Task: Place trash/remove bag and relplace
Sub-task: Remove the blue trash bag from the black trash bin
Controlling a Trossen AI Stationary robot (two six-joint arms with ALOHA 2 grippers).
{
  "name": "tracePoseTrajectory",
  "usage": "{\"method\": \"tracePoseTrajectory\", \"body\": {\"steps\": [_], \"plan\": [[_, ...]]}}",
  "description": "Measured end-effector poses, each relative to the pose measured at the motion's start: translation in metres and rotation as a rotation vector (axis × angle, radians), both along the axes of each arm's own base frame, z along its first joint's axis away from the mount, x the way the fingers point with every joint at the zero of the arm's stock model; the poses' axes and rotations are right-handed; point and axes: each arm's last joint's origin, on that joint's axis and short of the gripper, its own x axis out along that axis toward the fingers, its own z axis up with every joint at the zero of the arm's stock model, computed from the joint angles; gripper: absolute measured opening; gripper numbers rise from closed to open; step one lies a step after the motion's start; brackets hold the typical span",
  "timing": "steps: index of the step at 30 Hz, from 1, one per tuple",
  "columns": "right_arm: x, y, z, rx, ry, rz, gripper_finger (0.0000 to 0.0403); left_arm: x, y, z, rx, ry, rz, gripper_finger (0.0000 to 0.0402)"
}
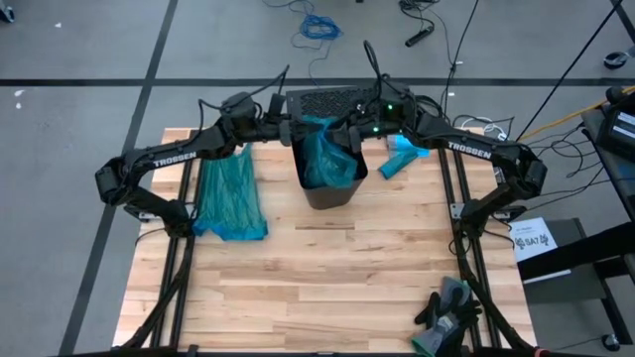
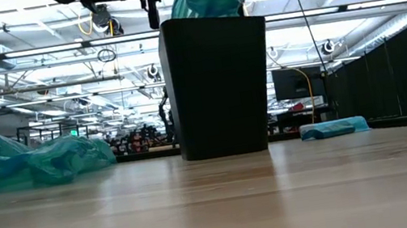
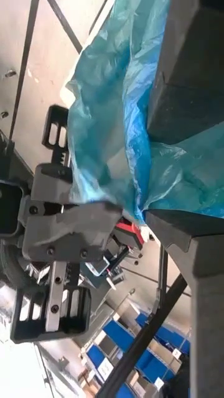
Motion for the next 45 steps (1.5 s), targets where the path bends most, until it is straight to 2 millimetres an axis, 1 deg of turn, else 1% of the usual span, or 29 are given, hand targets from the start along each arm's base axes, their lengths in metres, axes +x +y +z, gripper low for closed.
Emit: {"method": "tracePoseTrajectory", "body": {"steps": [5, 9, 11, 14, 24, 27, 31, 34, 36, 38, 40, 41, 45], "plan": [[0.003, 0.005, 0.000, 0.016, -0.002, 0.017, 0.0162, 0.000, 0.001, -0.005, -0.001, 0.048, 0.018, 0.0000], [0.003, 0.008, 0.000, 0.025, -0.002, 0.035, 0.0162, 0.000, 0.000, -0.005, -0.003, 0.053, 0.016, 0.0000], [0.003, 0.008, 0.000, 0.026, 0.000, 0.030, 0.0162, 0.001, -0.001, -0.005, -0.003, 0.053, 0.014, 0.0000], [0.004, 0.008, -0.002, 0.030, 0.031, -0.024, 0.0162, 0.002, -0.004, -0.004, 0.003, 0.041, 0.015, 0.0000], [0.006, 0.012, -0.004, 0.007, 0.043, -0.046, 0.0162, 0.005, -0.004, -0.010, -0.017, 0.079, 0.043, 0.0000], [0.009, 0.012, -0.007, 0.009, 0.053, -0.056, 0.0162, 0.006, -0.004, -0.010, -0.017, 0.077, 0.049, 0.0000], [0.016, 0.009, -0.017, 0.038, 0.076, -0.060, 0.0159, 0.007, -0.006, -0.010, -0.034, 0.075, 0.044, 0.0000], [0.022, 0.007, -0.022, 0.043, 0.069, -0.051, 0.0141, 0.008, -0.008, -0.010, -0.030, 0.071, 0.036, 0.0000], [0.025, 0.007, -0.019, 0.025, 0.027, -0.036, 0.0118, 0.010, -0.010, -0.011, -0.029, 0.069, 0.029, 0.0000], [0.026, 0.009, -0.017, 0.005, 0.001, -0.027, 0.0083, 0.011, -0.010, -0.011, -0.028, 0.067, 0.027, 0.0000], [0.026, 0.010, -0.016, -0.022, -0.005, -0.020, 0.0035, 0.012, -0.012, -0.011, -0.028, 0.068, 0.023, 0.0000], [0.026, 0.010, -0.016, -0.033, -0.003, -0.015, 0.0018, 0.012, -0.012, -0.011, -0.027, 0.066, 0.022, 0.0000], [0.025, 0.010, -0.016, -0.026, -0.002, -0.016, 0.0003, 0.012, -0.012, -0.008, -0.015, 0.037, -0.002, 0.0011]]}}
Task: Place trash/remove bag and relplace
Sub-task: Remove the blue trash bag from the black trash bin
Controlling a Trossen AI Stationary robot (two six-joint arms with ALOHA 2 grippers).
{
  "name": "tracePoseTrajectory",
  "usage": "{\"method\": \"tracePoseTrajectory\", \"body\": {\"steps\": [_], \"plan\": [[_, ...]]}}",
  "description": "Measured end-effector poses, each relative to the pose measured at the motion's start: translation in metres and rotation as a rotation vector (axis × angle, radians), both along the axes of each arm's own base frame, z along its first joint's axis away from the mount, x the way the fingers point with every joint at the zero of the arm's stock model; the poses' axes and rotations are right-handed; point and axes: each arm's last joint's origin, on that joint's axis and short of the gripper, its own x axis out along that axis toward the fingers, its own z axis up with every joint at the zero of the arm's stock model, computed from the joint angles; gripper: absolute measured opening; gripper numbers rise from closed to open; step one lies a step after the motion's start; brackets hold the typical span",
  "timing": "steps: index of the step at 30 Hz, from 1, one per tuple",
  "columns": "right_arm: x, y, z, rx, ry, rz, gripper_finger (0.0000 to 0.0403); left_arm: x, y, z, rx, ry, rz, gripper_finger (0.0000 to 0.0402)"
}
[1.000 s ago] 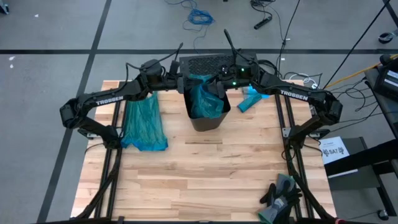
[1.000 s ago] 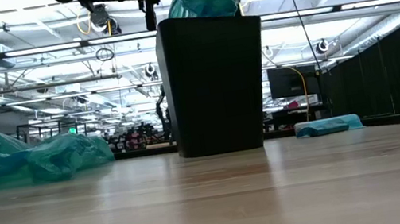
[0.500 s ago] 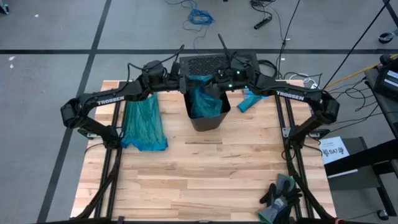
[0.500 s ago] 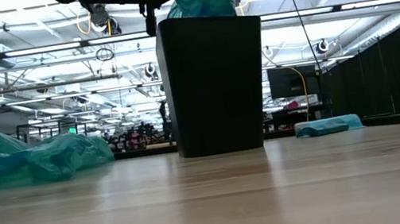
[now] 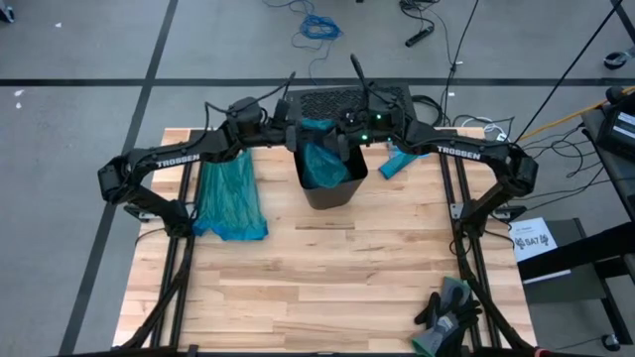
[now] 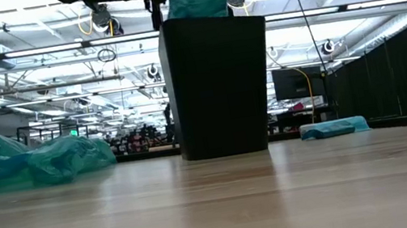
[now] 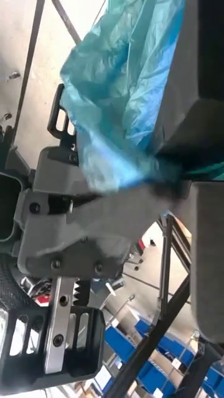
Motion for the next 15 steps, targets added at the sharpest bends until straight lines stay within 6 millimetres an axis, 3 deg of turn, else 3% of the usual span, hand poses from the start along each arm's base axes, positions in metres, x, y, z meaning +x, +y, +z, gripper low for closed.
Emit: {"method": "tracePoseTrajectory", "body": {"steps": [9, 15], "plan": [[-0.0018, 0.0002, 0.0018, 0.001, -0.002, 0.006, 0.0001, -0.0004, -0.0022, 0.0033, 0.038, -0.030, -0.097, 0.0040], [-0.0018, 0.0010, 0.0015, 0.016, 0.000, 0.026, 0.0000, -0.0039, 0.0022, 0.0029, 0.013, -0.025, -0.168, 0.0090]]}}
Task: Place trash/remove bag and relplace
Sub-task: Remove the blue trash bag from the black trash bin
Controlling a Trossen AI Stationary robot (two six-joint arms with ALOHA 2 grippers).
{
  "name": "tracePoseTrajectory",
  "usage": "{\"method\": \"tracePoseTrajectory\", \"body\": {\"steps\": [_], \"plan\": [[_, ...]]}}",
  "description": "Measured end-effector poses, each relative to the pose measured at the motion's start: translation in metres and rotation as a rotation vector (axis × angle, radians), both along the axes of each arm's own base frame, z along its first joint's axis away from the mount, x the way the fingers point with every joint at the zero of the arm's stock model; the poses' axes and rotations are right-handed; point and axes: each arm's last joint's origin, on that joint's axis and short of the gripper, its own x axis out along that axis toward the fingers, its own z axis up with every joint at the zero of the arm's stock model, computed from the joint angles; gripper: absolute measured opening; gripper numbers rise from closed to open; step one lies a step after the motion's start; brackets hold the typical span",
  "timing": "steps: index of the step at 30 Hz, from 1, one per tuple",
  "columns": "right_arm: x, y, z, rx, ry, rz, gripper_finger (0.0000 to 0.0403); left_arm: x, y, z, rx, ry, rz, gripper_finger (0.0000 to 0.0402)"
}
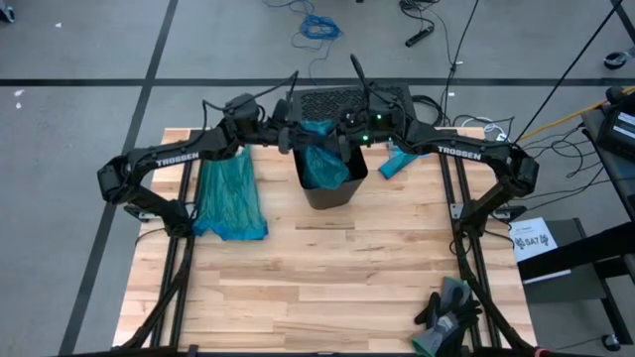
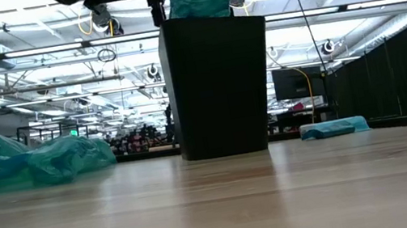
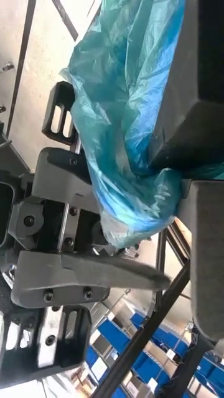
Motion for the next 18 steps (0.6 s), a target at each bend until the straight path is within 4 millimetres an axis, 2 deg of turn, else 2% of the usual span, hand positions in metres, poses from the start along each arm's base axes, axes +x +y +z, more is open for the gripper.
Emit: {"method": "tracePoseTrajectory", "body": {"steps": [5, 9, 18], "plan": [[0.000, 0.000, 0.000, -0.001, -0.001, -0.007, 0.0000, -0.006, 0.009, -0.002, -0.030, 0.023, -0.066, 0.0130], [-0.001, -0.003, 0.000, 0.007, 0.002, -0.022, 0.0000, -0.013, 0.018, -0.005, -0.042, 0.062, -0.093, 0.0138], [-0.011, -0.004, 0.018, -0.029, -0.083, -0.028, 0.0000, -0.040, 0.010, 0.019, 0.088, 0.007, -0.049, 0.0139]]}}
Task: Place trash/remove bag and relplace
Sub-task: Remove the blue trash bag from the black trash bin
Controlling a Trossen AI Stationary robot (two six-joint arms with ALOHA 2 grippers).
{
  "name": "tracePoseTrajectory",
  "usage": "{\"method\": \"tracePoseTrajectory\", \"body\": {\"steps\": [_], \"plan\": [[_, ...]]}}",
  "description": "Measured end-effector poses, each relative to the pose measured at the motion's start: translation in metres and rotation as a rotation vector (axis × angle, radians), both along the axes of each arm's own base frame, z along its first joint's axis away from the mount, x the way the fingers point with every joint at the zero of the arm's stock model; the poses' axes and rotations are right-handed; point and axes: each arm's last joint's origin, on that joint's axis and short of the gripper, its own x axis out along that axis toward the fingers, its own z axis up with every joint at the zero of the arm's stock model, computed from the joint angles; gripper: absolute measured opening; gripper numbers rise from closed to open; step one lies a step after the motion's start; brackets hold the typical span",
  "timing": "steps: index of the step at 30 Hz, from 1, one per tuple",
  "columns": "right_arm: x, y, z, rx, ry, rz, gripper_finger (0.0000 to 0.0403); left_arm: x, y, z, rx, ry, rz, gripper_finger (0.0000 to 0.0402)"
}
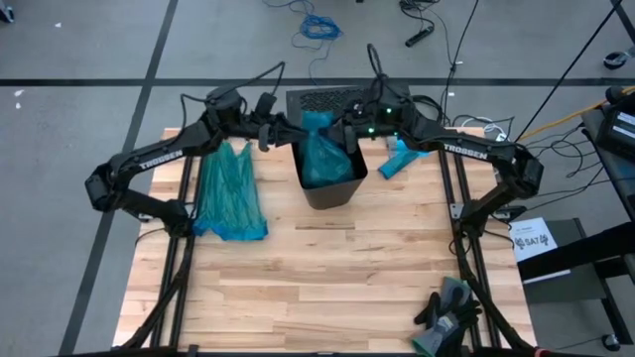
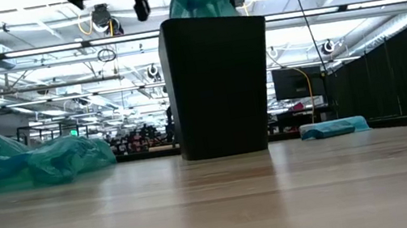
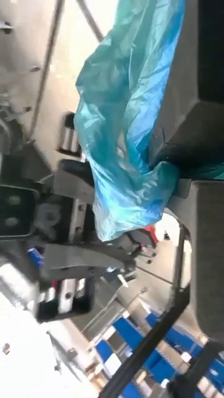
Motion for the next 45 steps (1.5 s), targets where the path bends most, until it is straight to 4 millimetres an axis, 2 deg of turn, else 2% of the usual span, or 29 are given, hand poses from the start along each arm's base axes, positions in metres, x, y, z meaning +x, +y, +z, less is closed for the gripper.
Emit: {"method": "tracePoseTrajectory", "body": {"steps": [8, 14, 25, 33, 38, 45], "plan": [[-0.012, 0.000, 0.030, -0.018, -0.121, -0.017, 0.0000, -0.026, -0.005, 0.004, 0.042, 0.089, 0.062, 0.0139], [-0.021, 0.002, 0.071, -0.094, -0.209, -0.022, 0.0000, -0.046, -0.013, 0.003, 0.098, 0.185, 0.137, 0.0139], [-0.045, 0.005, 0.128, -0.220, -0.109, -0.206, 0.0000, -0.077, -0.027, -0.004, 0.202, 0.400, 0.267, 0.0139], [-0.079, 0.017, 0.172, -0.290, -0.012, -0.411, 0.0000, -0.085, -0.032, -0.015, 0.212, 0.504, 0.232, 0.0139], [-0.102, 0.025, 0.186, -0.301, 0.051, -0.571, 0.0000, -0.091, -0.037, -0.020, 0.214, 0.501, 0.234, 0.0139], [-0.137, 0.038, 0.178, -0.223, 0.246, -0.867, 0.0000, -0.096, -0.039, -0.022, 0.222, 0.512, 0.265, 0.0139]]}}
